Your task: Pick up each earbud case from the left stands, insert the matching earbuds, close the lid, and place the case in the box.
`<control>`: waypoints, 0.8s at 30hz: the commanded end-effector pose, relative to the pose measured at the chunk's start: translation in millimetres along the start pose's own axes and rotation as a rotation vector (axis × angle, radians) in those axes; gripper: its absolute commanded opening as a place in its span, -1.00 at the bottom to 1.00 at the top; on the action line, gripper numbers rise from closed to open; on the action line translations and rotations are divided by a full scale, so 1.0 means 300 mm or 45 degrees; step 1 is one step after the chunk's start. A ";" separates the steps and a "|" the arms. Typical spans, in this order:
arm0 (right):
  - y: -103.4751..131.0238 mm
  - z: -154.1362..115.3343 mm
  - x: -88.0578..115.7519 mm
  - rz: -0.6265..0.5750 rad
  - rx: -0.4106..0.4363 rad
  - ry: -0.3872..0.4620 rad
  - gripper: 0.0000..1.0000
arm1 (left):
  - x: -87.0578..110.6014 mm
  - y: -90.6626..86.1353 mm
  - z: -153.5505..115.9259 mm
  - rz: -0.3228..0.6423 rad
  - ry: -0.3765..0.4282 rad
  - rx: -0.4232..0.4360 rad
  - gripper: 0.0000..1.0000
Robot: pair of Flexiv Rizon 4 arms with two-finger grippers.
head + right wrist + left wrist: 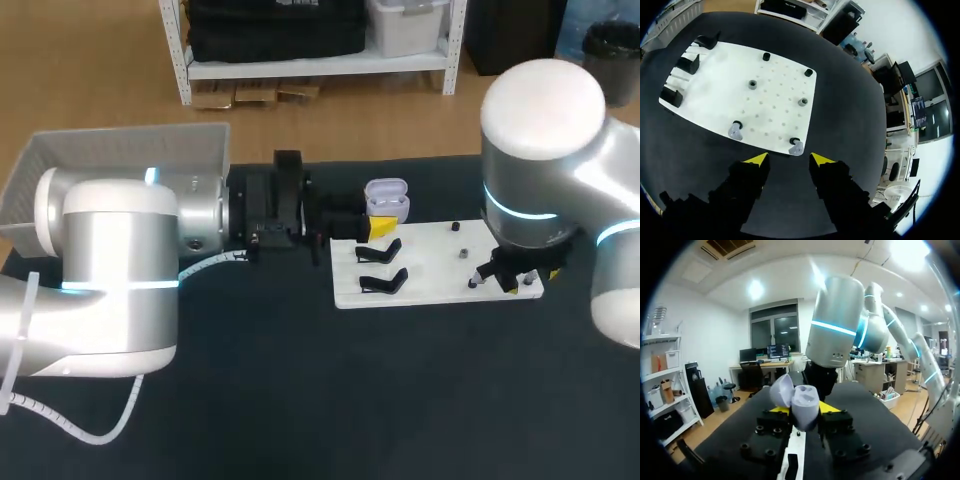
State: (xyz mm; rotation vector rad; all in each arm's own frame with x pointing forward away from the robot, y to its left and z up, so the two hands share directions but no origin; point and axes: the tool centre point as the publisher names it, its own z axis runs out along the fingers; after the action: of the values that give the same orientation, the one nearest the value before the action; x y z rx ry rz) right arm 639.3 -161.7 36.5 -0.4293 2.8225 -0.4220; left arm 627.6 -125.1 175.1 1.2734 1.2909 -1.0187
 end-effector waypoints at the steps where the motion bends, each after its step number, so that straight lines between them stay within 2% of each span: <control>1: -0.004 0.012 -0.015 0.005 0.014 0.014 -0.04 | 0.006 -0.007 0.002 0.005 -0.012 -0.015 -1.00; 8: -0.013 0.035 -0.015 -0.003 0.020 0.024 -0.01 | 0.006 -0.007 0.002 0.005 -0.012 -0.015 -1.00; 18: -0.024 0.064 -0.012 0.003 0.033 0.034 -0.10 | 0.006 -0.007 0.002 0.005 -0.012 -0.015 -1.00; 24: -0.024 0.071 -0.017 -0.001 0.031 0.038 -0.22 | 0.006 -0.007 0.002 0.005 -0.012 -0.015 -1.00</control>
State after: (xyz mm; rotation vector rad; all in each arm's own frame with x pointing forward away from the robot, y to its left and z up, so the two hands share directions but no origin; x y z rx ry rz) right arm 649.9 -172.6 21.1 -0.4219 2.8400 -0.4635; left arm 627.8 -125.5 174.7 1.2720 1.2895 -1.0187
